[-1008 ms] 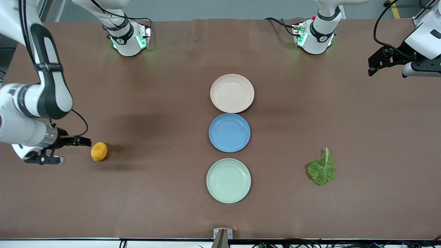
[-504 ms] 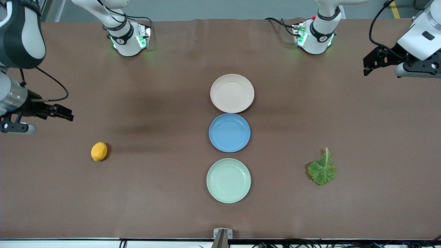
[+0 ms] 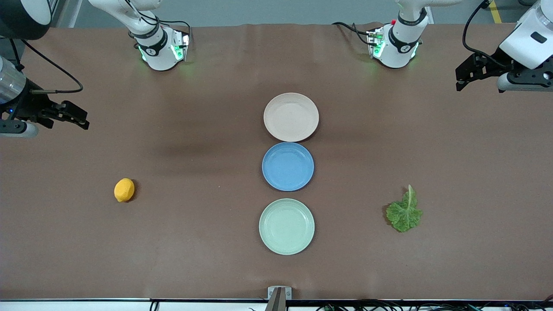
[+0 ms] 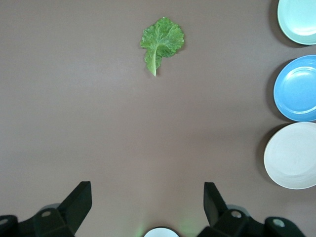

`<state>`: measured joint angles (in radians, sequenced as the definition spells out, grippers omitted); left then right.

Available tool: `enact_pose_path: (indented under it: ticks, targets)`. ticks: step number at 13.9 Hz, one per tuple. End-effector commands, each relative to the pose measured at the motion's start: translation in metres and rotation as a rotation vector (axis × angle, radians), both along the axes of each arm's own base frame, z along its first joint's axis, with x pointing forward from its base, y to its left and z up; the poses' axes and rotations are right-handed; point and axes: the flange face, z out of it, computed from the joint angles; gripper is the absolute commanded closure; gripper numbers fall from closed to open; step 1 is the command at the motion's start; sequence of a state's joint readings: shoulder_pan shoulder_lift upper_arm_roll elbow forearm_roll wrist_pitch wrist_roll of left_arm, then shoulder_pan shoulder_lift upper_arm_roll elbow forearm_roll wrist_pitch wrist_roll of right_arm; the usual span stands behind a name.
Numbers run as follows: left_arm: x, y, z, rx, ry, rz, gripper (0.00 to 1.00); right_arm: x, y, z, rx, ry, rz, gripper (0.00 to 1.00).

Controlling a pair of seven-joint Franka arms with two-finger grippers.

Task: Pick lemon and lettuce from plates

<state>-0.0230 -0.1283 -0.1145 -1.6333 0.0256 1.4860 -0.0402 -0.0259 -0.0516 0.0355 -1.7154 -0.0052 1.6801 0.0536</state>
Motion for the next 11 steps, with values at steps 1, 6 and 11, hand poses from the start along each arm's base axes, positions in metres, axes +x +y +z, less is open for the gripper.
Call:
enact_pose_path:
  ticks: [1, 6, 11]
  targets:
    - [-0.005, 0.0, 0.004, -0.013, 0.001, -0.001, 0.0, -0.005, -0.003, 0.044, 0.009, -0.054, -0.021, 0.0]
    - [-0.006, 0.001, 0.006, -0.016, 0.002, -0.006, 0.0, -0.006, -0.015, 0.074, 0.01, -0.1, -0.043, 0.0]
    - [0.001, -0.003, 0.008, -0.021, -0.005, -0.015, 0.0, -0.008, -0.015, 0.073, 0.01, -0.091, -0.043, 0.0]
